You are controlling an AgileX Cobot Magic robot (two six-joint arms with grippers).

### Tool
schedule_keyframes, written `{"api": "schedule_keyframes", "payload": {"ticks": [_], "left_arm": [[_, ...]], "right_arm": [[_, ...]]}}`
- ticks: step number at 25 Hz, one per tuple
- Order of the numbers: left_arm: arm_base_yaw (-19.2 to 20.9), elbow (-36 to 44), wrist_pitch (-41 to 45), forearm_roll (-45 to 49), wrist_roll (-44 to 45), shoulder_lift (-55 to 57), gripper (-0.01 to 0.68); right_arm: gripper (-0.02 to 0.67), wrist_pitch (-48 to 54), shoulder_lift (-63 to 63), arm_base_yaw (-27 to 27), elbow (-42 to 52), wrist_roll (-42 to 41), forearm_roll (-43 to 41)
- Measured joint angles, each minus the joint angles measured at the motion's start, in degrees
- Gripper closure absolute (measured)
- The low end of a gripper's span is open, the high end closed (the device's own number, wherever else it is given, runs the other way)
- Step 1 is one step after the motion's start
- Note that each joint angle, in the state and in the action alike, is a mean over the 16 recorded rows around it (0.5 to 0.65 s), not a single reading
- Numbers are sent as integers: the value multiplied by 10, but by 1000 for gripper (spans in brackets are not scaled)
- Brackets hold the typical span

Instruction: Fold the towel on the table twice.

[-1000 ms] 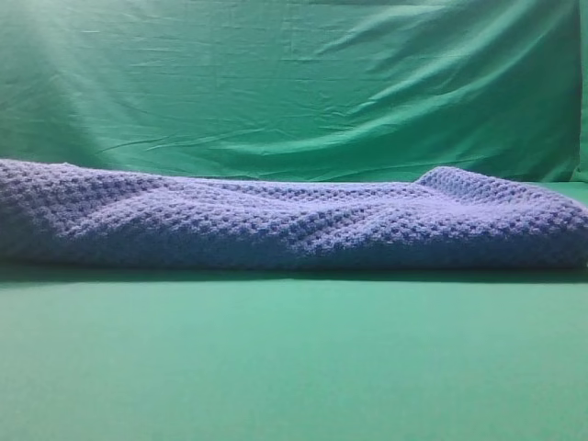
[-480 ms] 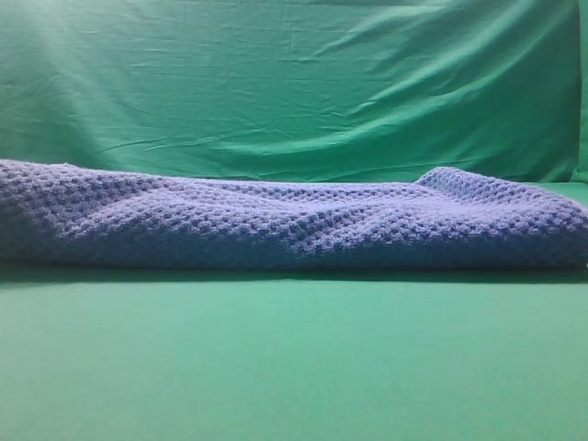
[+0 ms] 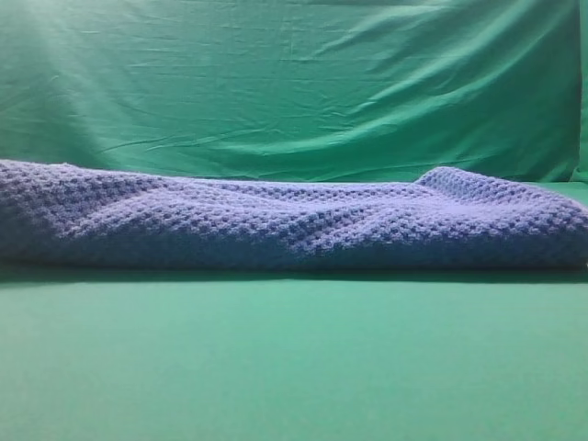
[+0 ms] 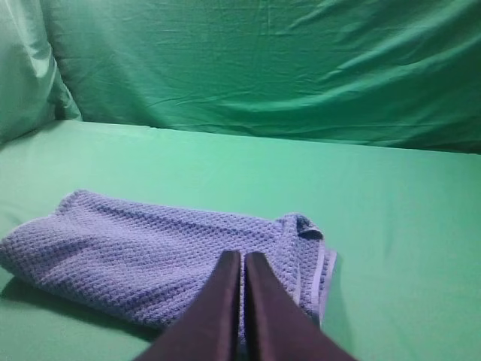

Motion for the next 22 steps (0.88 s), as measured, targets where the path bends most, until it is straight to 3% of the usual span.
{"api": "schedule_keyframes", "payload": {"ticks": [10, 22], "left_arm": [[0, 80, -92, 73, -62, -1, 673], [0, 115, -124, 72, -74, -1, 673]], "right_arm": [[649, -39, -20, 0, 60, 0, -5], [649, -58, -20, 0, 84, 0, -8]]}}
